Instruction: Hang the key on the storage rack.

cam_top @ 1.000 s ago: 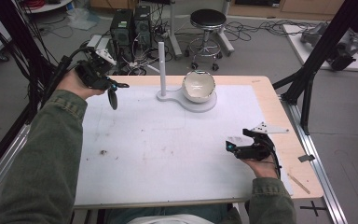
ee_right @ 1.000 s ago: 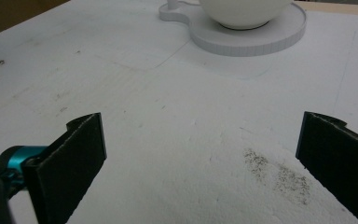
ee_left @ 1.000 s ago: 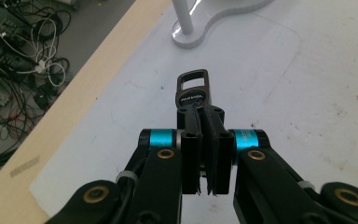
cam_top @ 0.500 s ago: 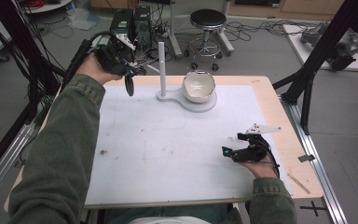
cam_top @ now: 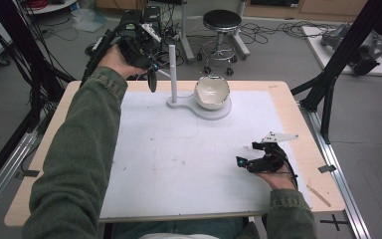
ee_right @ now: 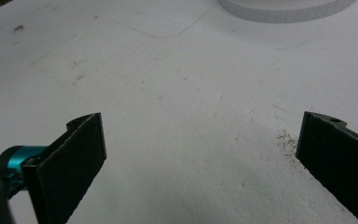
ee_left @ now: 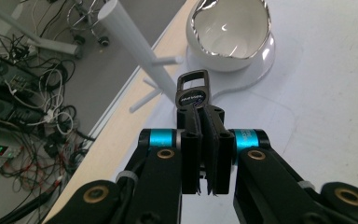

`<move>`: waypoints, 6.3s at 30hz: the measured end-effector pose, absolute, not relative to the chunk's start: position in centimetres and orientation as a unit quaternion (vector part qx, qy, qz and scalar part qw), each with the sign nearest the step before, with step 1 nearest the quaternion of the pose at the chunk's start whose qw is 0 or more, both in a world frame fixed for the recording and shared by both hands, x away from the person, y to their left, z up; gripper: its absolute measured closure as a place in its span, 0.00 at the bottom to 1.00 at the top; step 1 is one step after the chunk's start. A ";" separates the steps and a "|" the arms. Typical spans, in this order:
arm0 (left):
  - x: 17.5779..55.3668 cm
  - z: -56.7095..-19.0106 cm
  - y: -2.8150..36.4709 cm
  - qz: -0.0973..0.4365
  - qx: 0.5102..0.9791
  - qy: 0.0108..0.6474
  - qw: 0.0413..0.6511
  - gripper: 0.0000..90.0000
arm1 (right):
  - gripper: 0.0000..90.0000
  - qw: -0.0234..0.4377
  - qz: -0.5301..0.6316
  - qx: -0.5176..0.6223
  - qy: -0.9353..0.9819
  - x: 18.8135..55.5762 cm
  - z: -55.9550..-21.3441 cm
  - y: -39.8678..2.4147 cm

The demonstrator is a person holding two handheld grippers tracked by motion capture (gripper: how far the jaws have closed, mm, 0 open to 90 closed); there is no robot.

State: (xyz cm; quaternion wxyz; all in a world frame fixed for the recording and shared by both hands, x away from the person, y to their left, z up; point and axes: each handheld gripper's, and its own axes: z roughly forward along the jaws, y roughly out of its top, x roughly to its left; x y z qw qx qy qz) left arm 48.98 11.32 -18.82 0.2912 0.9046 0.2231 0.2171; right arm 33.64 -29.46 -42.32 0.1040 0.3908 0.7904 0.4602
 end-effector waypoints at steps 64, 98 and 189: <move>53.0 -23.4 9.8 0.072 0.937 0.234 0.248 0.05 | 0.01 0.114 0.456 0.398 0.788 33.8 -42.4 -29.5; 45.6 -25.8 17.9 0.111 0.899 0.288 0.311 0.02 | 0.01 0.118 0.456 0.398 0.787 33.6 -42.3 -29.2; 29.2 -42.5 31.9 0.271 0.700 0.465 0.469 0.02 | 0.01 0.121 0.440 0.395 0.797 33.7 -42.7 -28.8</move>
